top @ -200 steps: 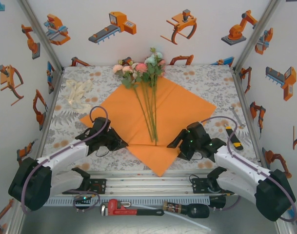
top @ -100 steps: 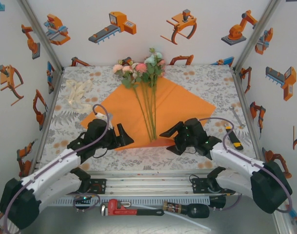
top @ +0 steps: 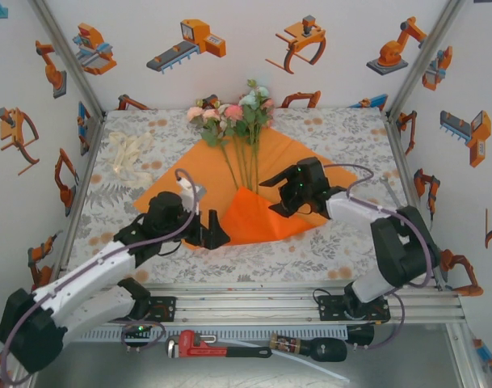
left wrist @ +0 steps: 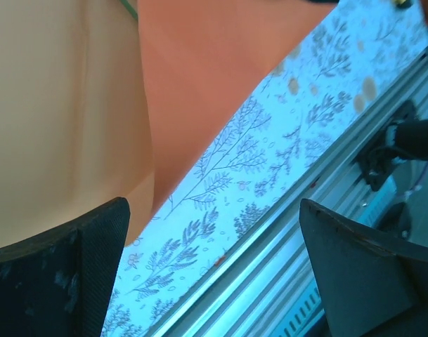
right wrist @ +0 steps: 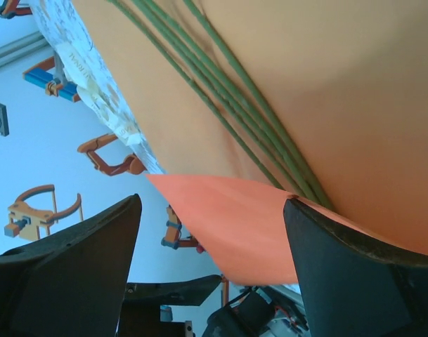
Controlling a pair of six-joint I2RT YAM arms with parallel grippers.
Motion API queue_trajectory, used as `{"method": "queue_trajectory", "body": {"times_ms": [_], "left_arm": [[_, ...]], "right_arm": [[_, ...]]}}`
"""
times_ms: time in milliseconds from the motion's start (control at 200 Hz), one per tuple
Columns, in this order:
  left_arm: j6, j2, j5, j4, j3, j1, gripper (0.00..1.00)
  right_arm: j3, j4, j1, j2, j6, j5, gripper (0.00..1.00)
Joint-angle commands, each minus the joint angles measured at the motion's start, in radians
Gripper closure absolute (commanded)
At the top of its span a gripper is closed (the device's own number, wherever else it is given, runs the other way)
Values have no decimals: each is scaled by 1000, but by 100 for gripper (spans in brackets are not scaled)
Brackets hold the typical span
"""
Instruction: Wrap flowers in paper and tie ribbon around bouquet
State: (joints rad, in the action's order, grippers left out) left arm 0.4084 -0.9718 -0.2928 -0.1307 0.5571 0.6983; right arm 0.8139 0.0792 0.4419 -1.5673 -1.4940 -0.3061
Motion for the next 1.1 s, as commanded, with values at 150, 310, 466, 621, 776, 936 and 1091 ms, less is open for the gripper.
{"method": "queue_trajectory", "body": {"times_ms": [150,310,466,621,776,936,1091], "left_arm": [[-135,-332,61,109,127,3,2],[-128,-442,-81,170,201,-6,40],[-111,-503,-156,219,230,-36,92],[-122,-556,-225,249,265,-80,100],[-113,-585,-244,283,280,-112,100],[-87,-641,-259,326,297,-131,99],[-61,-681,-290,351,318,-132,84]], "right_arm": [[99,-107,-83,12,249,-38,23],[179,-251,-189,56,780,-218,18],[310,-587,-216,20,1301,-390,18],[252,-504,-216,-29,1352,-657,18],[220,-410,-213,-92,1297,-653,20],[176,-289,-179,-104,1252,-669,28],[161,-236,-170,-93,1174,-538,68]]}}
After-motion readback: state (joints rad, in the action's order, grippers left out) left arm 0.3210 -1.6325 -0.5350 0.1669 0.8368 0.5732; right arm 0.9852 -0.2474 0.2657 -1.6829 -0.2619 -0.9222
